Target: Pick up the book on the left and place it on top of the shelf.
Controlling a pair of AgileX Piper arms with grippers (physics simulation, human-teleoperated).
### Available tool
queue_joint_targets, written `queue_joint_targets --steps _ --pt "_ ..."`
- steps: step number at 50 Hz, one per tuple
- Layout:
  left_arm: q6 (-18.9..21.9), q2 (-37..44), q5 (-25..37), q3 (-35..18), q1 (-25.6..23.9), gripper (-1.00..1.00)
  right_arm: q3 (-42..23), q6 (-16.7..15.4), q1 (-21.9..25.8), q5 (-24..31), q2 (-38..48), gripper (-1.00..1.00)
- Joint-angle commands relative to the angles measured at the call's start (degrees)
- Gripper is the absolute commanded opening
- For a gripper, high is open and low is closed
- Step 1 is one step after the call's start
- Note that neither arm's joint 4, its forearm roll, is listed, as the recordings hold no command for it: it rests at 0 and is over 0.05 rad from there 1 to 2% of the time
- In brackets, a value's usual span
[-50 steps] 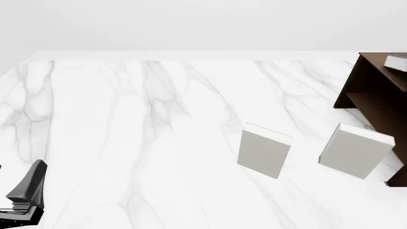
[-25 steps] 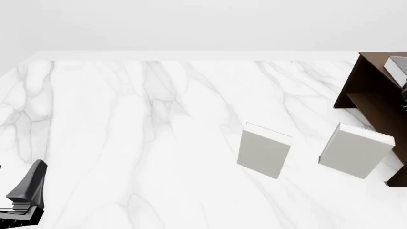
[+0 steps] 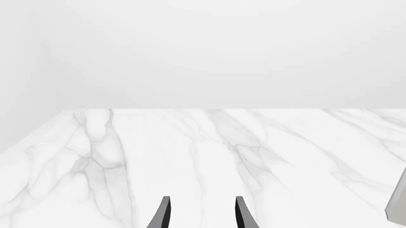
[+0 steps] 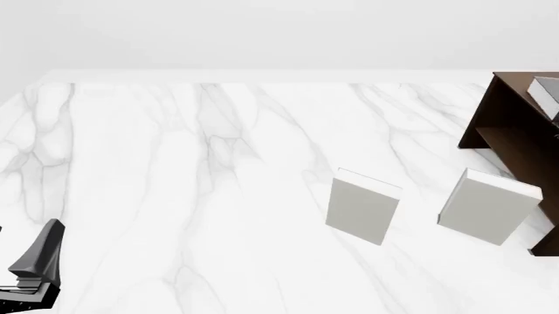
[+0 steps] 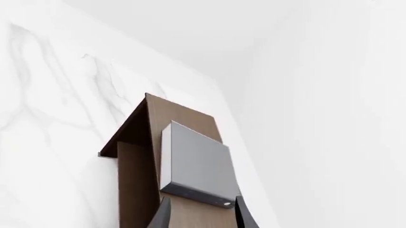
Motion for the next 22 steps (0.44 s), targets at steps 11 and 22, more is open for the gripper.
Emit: queue_joint_targets --steps 11,22 --pt "0.0 0.0 0.0 0.0 0.0 1.0 3.37 5.89 1.98 3.29 -10.61 1.0" --pt "0.0 0.0 0.0 0.0 0.0 1.0 5.24 8.25 3.84 5.25 -15.68 1.0"
